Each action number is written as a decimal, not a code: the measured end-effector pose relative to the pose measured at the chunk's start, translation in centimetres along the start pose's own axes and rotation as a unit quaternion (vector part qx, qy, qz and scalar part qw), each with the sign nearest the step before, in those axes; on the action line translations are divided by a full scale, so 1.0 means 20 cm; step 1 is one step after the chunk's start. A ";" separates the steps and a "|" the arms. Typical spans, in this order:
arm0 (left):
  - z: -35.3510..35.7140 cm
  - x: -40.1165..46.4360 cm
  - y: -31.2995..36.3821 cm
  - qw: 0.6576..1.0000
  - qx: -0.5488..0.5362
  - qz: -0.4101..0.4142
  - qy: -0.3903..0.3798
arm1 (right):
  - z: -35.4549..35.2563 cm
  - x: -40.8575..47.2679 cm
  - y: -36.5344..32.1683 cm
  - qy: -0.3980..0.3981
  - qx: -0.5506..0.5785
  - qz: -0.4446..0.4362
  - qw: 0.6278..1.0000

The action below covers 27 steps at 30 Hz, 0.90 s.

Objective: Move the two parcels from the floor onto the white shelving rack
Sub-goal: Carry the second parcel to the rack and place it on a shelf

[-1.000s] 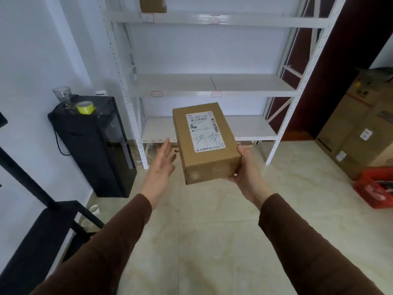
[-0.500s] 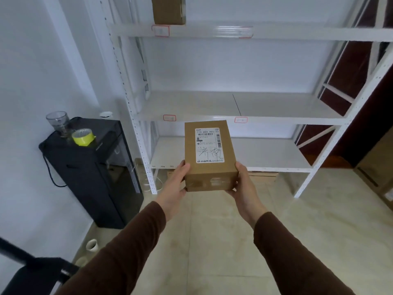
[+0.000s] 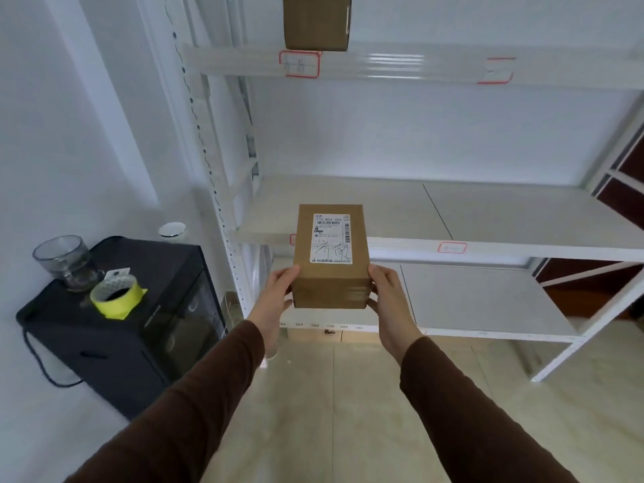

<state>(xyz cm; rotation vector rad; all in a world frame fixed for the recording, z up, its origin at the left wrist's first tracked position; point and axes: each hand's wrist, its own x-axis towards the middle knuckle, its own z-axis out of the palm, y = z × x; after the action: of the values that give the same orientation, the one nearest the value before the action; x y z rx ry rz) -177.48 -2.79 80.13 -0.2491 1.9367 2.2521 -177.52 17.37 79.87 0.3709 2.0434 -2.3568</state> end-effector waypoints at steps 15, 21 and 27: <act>0.05 1.42 0.38 0.997 -0.009 -0.045 0.055 | 0.30 1.44 -0.22 -0.038 -0.012 0.054 0.998; 0.08 1.74 0.40 0.993 -0.003 -0.076 0.085 | 0.33 1.79 -0.22 -0.055 -0.021 0.079 0.995; 0.05 1.92 0.38 0.991 -0.001 -0.090 0.097 | 0.38 1.99 -0.17 -0.062 -0.034 0.085 0.994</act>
<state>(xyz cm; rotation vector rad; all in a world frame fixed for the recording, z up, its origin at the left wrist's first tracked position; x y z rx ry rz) -216.66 -2.46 78.78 -0.6376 1.9149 2.1831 -218.02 16.54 77.01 0.3707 1.9474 -2.1485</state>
